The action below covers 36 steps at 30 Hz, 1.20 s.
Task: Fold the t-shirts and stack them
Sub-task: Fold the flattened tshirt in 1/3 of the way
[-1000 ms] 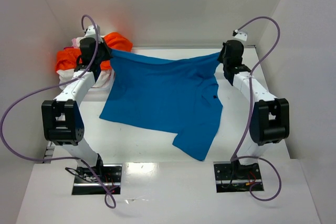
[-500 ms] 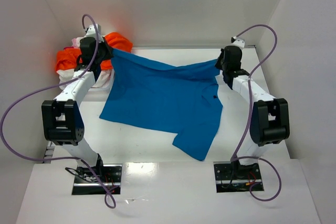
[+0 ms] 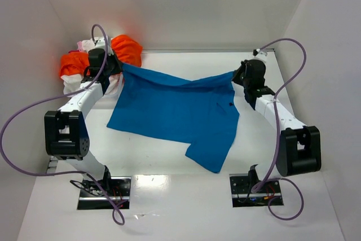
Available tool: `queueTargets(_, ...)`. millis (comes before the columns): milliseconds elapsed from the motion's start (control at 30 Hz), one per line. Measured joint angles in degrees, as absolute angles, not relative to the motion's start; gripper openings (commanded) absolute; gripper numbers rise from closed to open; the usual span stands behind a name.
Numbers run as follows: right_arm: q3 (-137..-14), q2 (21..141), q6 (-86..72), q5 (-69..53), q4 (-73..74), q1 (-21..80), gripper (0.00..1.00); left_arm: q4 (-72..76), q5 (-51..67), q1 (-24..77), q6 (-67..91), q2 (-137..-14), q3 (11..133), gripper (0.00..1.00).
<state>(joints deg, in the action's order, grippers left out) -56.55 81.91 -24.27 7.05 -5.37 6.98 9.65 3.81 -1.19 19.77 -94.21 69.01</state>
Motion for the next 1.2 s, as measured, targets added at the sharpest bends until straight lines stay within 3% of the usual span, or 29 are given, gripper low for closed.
queueTargets(333, -45.19, 75.64, -32.14, 6.20, -3.95, 7.99, 0.00, 8.93, 3.75, -1.19, 19.79, -92.03, 67.05, 0.00)
queueTargets(967, -37.23, 66.57, -43.92, 6.48, 0.64, 13.39, 0.00, 7.49, 4.16, -1.19, 19.79, -92.29, 67.05, 0.00)
queueTargets(1167, -36.23, 66.15, -44.97, 6.74, 2.44, 13.39, 0.07, 7.25, 4.19, -1.19, 19.79, -92.55, 67.07, 0.00)
queueTargets(1200, -36.01, 66.19, -45.15, 6.66, 2.74, 13.39, 0.17, 7.25, 4.19, -1.19, 19.79, -92.60, 67.09, 0.00)
